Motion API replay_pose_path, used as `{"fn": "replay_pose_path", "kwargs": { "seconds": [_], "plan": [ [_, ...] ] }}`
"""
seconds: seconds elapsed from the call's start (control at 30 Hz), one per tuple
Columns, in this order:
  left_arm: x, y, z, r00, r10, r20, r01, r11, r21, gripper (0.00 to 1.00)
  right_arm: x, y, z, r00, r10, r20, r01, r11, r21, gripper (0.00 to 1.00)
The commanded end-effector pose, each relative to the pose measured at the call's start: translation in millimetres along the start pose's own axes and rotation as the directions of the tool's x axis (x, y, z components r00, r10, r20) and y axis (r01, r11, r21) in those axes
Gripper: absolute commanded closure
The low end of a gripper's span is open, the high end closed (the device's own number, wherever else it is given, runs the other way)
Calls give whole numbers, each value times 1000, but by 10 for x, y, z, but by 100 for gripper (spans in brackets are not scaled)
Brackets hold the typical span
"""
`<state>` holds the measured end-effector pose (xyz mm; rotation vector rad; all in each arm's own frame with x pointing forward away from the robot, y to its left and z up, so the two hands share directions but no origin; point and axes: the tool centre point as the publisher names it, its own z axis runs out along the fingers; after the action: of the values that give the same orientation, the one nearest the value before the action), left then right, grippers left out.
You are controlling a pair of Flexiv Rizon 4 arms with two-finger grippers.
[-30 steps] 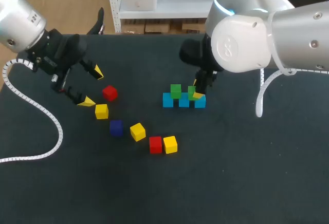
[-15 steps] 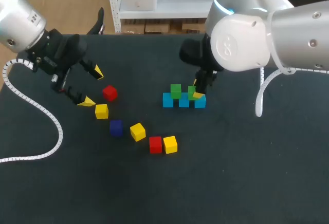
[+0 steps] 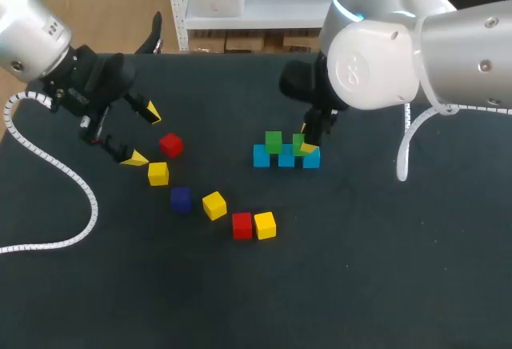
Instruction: Place the blue cubes, place green cubes on the blue cubes, place the yellow cubes on the green cubes, then place the red cubes on the yellow cubes, and place purple cube on the red cubes.
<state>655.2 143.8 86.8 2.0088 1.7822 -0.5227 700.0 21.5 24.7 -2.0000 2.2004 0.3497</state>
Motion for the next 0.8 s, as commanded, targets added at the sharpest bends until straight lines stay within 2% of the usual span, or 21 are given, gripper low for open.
{"fn": "replay_pose_path", "kwargs": {
  "seconds": [0.03, 0.17, 0.33, 0.57, 0.77, 0.8],
  "plan": [
    [13, -8, -1, 1000, 4, 3, -4, 1000, -2, 0, -1, -23, 5, 1000, -1, 2, 1, 1000, -6, 80],
    [13, -8, -1, 1000, 4, 3, -4, 1000, -2, 0, -1, -25, 7, 1000, -1, 1, 1, 1000, -7, 76],
    [13, -8, -1, 1000, 4, 3, -4, 1000, -2, 0, -3, -30, 11, 1000, -1, 1, 1, 1000, -8, 65],
    [13, -8, -1, 1000, 4, 3, -4, 1000, -2, 0, -4, -33, 16, 1000, -1, 1, 1, 1000, -11, 59],
    [13, -8, -1, 1000, 4, 3, -4, 1000, -2, 0, 3, -40, 11, 1000, 3, 0, -3, 1000, -12, 50],
    [13, -8, -1, 1000, 4, 3, -4, 1000, -2, 0, 3, -40, 0, 1000, 3, 0, -3, 1000, -12, 33]
  ]
}}
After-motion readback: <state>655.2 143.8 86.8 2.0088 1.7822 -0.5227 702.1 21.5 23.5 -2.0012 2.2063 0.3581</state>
